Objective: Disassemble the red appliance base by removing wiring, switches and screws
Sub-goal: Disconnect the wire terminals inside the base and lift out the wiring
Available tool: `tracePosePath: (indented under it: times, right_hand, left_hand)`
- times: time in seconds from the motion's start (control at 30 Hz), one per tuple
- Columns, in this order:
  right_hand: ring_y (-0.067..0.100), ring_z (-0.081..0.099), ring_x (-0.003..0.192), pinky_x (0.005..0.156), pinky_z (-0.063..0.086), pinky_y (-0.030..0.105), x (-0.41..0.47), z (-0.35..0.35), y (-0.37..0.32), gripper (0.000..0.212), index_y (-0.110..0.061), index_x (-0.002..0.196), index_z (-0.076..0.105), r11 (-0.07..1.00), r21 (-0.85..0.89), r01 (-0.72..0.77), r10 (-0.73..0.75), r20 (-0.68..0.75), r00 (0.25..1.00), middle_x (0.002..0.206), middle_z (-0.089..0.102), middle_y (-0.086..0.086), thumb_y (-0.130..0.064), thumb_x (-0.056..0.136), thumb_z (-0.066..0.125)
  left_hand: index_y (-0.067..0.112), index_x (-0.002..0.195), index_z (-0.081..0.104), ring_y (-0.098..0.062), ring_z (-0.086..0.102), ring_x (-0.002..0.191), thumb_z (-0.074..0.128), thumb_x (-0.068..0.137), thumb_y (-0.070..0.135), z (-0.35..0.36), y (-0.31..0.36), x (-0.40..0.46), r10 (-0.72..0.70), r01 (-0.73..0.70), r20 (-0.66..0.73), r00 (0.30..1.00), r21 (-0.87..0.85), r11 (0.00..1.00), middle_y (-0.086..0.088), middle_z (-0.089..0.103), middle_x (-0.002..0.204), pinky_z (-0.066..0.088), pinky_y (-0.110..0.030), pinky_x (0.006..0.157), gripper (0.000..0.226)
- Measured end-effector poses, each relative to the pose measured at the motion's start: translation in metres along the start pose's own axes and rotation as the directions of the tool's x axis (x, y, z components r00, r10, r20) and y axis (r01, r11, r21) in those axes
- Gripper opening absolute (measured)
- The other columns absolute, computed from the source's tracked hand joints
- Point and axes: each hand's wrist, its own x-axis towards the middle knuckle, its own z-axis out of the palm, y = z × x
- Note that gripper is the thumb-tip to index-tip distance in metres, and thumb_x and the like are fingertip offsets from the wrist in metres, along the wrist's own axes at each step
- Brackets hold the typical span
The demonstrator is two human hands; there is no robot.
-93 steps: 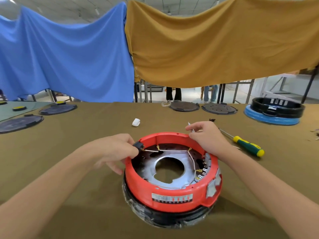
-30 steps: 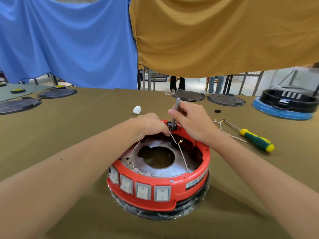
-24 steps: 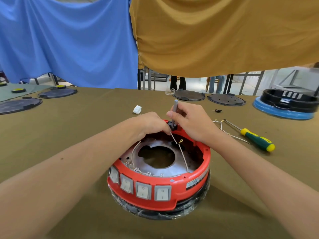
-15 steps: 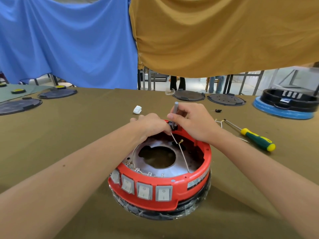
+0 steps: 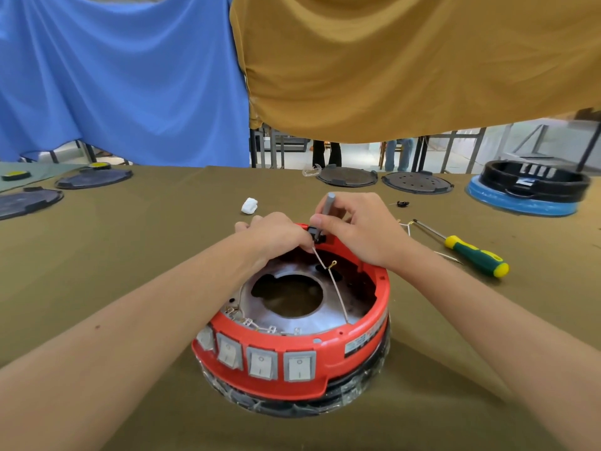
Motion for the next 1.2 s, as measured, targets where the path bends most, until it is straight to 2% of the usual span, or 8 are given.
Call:
tracePosePath:
  times: [0.17,0.3,0.37,0.5,0.6,0.87,1.03,1.2]
  right_hand:
    - [0.007,0.065,0.065,0.070,0.052,0.022,-0.0005,0.0000,0.0001,0.011,-0.007,0.085,0.069,0.965,0.228,-0.128,0.134,-0.012,0.991,0.071,0.068,-0.004,-0.013,0.094,0.066]
    - [0.008,0.062,0.065,0.072,0.053,0.026,-0.0009,0.0006,0.0009,0.013,-0.002,0.089,0.067,0.925,0.325,-0.195,0.204,0.005,0.979,0.071,0.065,0.000,-0.012,0.096,0.062]
    - [0.007,0.062,0.065,0.073,0.053,0.026,-0.0009,0.0007,0.0003,0.013,-0.003,0.090,0.067,0.932,0.306,-0.196,0.205,0.001,0.979,0.072,0.066,-0.001,-0.013,0.096,0.063]
    - [0.009,0.065,0.072,0.074,0.050,0.025,-0.0015,0.0000,-0.0020,0.012,-0.012,0.087,0.069,0.986,0.118,-0.119,0.123,-0.023,0.992,0.078,0.071,-0.003,-0.020,0.095,0.065]
    - [0.007,0.062,0.074,0.071,0.046,0.019,-0.0011,-0.0009,-0.0038,0.012,-0.015,0.085,0.070,0.997,0.049,-0.067,0.066,0.004,0.998,0.078,0.070,-0.006,-0.021,0.094,0.066]
    - [0.006,0.063,0.063,0.071,0.053,0.023,-0.0004,0.0019,0.0046,0.010,-0.008,0.087,0.066,0.935,0.307,-0.176,0.183,0.007,0.983,0.073,0.067,-0.001,-0.008,0.096,0.061]
    - [0.008,0.063,0.066,0.074,0.055,0.029,0.0007,0.0030,0.0058,0.011,-0.008,0.089,0.066,0.928,0.315,-0.200,0.207,0.011,0.978,0.074,0.067,-0.001,-0.012,0.098,0.060]
    - [0.002,0.065,0.068,0.070,0.052,0.019,-0.0018,0.0014,0.0012,0.010,-0.014,0.088,0.067,0.971,0.195,-0.139,0.150,-0.044,0.988,0.077,0.069,-0.006,-0.018,0.096,0.063]
  left_hand:
    - [0.022,0.095,0.067,-0.027,0.036,0.104,0.073,0.068,0.052,0.0010,0.0001,-0.0006,-0.007,0.007,-0.010,1.000,-0.025,1.000,-0.007,0.053,0.113,0.021,-0.030,0.059,0.040]
    - [0.024,0.091,0.067,-0.027,0.038,0.105,0.073,0.067,0.052,0.0008,-0.0007,-0.0007,-0.007,0.006,-0.007,1.000,-0.011,1.000,-0.006,0.054,0.112,0.020,-0.030,0.058,0.037]
    - [0.025,0.090,0.067,-0.027,0.037,0.104,0.073,0.067,0.052,0.0007,-0.0007,-0.0007,-0.008,0.008,-0.006,1.000,-0.007,1.000,-0.006,0.053,0.112,0.021,-0.031,0.059,0.036]
    - [0.026,0.097,0.068,-0.026,0.035,0.104,0.072,0.069,0.053,0.0004,0.0000,-0.0016,-0.012,0.012,-0.004,1.000,-0.003,1.000,-0.006,0.051,0.114,0.020,-0.032,0.059,0.039]
    - [0.026,0.095,0.068,-0.027,0.035,0.105,0.072,0.069,0.053,0.0003,0.0004,-0.0024,-0.007,0.007,0.002,1.000,0.001,1.000,-0.007,0.050,0.114,0.020,-0.032,0.059,0.038]
    - [0.024,0.090,0.065,-0.027,0.035,0.105,0.074,0.068,0.051,0.0003,-0.0009,-0.0002,-0.012,0.012,-0.004,1.000,-0.013,1.000,-0.007,0.050,0.112,0.022,-0.031,0.060,0.036]
    - [0.024,0.088,0.065,-0.028,0.038,0.108,0.074,0.066,0.052,0.0004,-0.0021,0.0015,-0.008,0.008,0.007,1.000,-0.021,1.000,-0.007,0.054,0.114,0.020,-0.031,0.059,0.036]
    - [0.027,0.097,0.067,-0.027,0.036,0.105,0.073,0.068,0.053,-0.0005,-0.0007,-0.0009,-0.014,0.014,0.008,1.000,-0.001,1.000,-0.006,0.050,0.113,0.019,-0.029,0.056,0.039]
